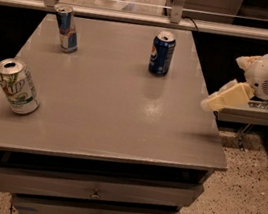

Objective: Knock pepsi can over

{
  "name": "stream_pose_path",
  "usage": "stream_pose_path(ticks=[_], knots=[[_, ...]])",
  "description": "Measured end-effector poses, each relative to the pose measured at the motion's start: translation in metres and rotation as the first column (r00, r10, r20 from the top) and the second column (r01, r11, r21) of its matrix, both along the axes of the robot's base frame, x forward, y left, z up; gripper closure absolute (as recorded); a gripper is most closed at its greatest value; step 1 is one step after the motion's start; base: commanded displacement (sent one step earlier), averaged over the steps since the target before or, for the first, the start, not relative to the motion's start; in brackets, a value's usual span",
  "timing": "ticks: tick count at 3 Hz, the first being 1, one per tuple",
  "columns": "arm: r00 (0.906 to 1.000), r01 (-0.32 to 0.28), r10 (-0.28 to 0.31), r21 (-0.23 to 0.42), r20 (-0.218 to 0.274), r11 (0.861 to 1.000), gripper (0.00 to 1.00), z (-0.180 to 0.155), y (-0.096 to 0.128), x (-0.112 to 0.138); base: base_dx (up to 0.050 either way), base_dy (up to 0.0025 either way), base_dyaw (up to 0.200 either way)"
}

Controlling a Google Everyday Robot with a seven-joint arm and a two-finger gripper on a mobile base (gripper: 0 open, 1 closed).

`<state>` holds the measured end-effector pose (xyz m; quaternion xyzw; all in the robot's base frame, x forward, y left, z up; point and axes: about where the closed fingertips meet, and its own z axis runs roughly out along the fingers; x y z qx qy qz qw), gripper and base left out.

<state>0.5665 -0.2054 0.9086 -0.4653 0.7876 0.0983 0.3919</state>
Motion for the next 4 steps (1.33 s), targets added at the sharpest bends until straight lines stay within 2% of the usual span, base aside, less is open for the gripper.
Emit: stream_pose_path(ticks=[1,2,3,4], knots=[[0.9987,-0.015,0.006,0.171,0.051,0.985,0.00,-0.014,0.015,0.029,0.000,0.00000,0.000],[0.9938,-0.068,0.034,0.338,0.105,0.939,0.00,-0.023,0.040,0.056,0.000,0.00000,0.000],[0.9853,-0.134,0.069,0.457,0.157,0.879,0.00,-0.024,0.068,0.077,0.000,0.00000,0.000],[0.9700,-0.216,0.115,0.541,0.214,0.813,0.00,-0.020,0.105,0.094,0.000,0.00000,0.000]])
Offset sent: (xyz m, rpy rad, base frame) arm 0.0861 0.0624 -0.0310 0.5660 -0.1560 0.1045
